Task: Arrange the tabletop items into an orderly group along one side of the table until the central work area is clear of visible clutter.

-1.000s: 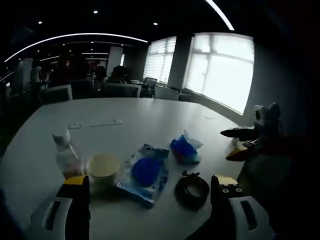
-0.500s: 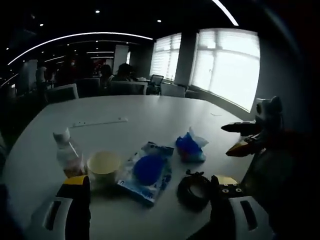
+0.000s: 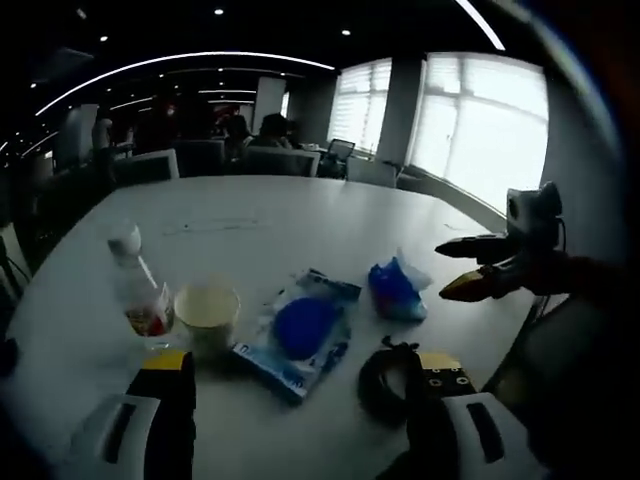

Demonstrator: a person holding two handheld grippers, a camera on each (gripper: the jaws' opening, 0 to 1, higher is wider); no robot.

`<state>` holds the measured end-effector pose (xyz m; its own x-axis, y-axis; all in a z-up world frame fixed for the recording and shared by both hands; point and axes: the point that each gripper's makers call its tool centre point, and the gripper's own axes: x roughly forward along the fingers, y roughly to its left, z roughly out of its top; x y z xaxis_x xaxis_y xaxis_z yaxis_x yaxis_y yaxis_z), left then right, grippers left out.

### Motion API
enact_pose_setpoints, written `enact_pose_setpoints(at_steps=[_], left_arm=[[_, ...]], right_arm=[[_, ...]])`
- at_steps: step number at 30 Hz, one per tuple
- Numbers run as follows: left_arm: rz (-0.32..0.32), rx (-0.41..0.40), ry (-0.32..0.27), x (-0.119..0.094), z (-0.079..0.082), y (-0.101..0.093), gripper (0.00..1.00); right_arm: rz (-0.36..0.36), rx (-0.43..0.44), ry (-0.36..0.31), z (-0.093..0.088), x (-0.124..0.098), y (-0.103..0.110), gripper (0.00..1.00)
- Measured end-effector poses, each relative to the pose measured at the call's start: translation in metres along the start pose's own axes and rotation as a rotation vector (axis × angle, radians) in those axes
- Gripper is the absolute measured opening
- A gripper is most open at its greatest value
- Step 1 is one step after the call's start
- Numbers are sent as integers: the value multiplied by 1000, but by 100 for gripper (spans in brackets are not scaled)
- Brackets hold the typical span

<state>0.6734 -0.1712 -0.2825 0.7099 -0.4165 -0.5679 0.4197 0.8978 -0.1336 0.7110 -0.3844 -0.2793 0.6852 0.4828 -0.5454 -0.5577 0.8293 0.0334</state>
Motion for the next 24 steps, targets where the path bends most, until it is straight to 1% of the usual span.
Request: enact_pose_setpoints(at_steps=[3, 5, 6, 7, 8, 11, 12, 14, 16, 17, 19, 20, 21, 24], left_arm=[[6, -21, 30, 7, -7, -3, 81], [14, -26, 36, 10, -11, -3, 79], [23, -40, 53, 13, -18, -1, 79], [29, -45, 57, 14, -20, -1, 79], [46, -63, 62, 15, -22, 1, 77], [59, -112, 60, 20, -27, 4, 69], [60, -130, 75, 20, -29, 1, 66], [72, -147, 72, 24, -32, 5, 64], [76, -159, 91, 29, -38, 5, 61], [76, -160, 113, 31, -42, 3, 57], [77, -164, 125, 35, -46, 5, 54], [79, -166, 123, 38, -47, 6, 54], [84, -178, 139, 41, -51, 8, 54], [80, -199, 158, 49, -55, 9, 48]], right_arm=[[17, -2, 12, -2, 9, -5, 72], [29, -11, 27, -6, 16, -8, 68], [33, -15, 30, -7, 18, -9, 66], [37, -18, 33, -9, 21, -10, 65], [47, -20, 43, -10, 24, -10, 63], [56, -46, 54, -9, 33, -13, 56], [62, -50, 54, -9, 37, -15, 54], [74, -51, 63, -10, 42, -15, 51], [92, -65, 86, -16, 53, -18, 49], [96, -71, 88, -17, 56, -19, 47], [107, -85, 105, -19, 64, -21, 45], [108, -89, 108, -19, 67, -22, 44], [112, -90, 113, -19, 70, -22, 41], [122, -91, 126, -18, 80, -25, 34]])
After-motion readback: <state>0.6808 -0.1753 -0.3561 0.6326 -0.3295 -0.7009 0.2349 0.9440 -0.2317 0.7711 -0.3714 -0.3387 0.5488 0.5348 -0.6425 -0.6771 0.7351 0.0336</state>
